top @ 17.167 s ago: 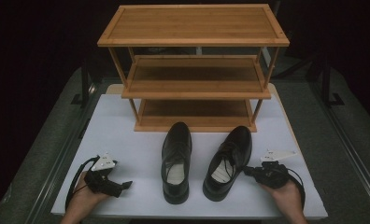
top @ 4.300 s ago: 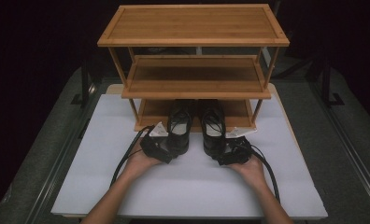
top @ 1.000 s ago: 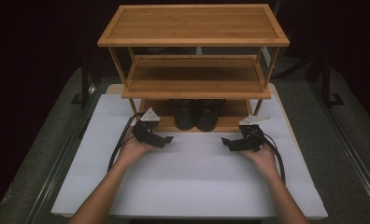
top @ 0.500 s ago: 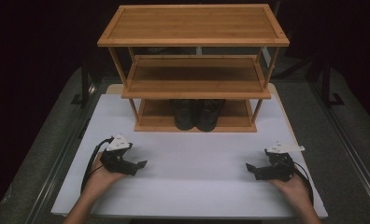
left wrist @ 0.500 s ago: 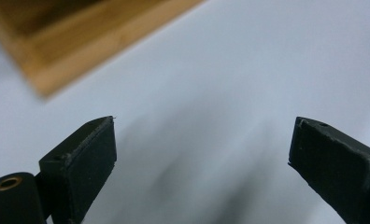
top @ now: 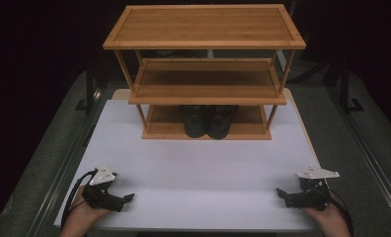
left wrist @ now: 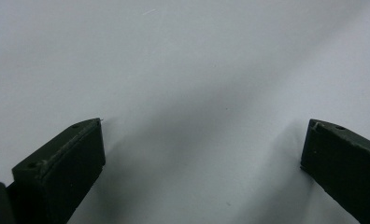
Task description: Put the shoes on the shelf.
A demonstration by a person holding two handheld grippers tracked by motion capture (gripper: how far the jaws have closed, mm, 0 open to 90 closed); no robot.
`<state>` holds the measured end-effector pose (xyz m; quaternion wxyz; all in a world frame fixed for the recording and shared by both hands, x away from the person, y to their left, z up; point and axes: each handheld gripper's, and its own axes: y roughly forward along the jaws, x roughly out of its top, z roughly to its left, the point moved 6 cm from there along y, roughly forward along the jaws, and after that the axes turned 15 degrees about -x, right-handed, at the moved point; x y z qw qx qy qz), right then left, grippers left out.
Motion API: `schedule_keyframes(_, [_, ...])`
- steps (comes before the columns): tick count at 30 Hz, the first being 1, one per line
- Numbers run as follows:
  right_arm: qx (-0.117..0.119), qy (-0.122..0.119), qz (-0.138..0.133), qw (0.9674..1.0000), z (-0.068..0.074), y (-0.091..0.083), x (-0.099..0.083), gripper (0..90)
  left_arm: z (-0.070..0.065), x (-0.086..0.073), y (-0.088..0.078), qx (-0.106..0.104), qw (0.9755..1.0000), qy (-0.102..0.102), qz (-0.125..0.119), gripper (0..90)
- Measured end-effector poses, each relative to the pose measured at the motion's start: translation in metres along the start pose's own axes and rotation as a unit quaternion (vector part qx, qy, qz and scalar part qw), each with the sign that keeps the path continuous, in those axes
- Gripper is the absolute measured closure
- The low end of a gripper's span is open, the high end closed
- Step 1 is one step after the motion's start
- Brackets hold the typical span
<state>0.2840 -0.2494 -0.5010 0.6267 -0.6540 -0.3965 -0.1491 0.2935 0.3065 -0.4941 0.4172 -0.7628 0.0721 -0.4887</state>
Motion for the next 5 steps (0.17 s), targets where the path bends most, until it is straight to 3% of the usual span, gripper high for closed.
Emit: schedule_keyframes(5, [0.000, 0.001, -0.002, 1.0000, 0.0000, -0.0001, -0.0003, 3.3, -0.0003, -0.0001, 0.0000, 0.001, 1.0000, 0.001, 0.000, 0.0])
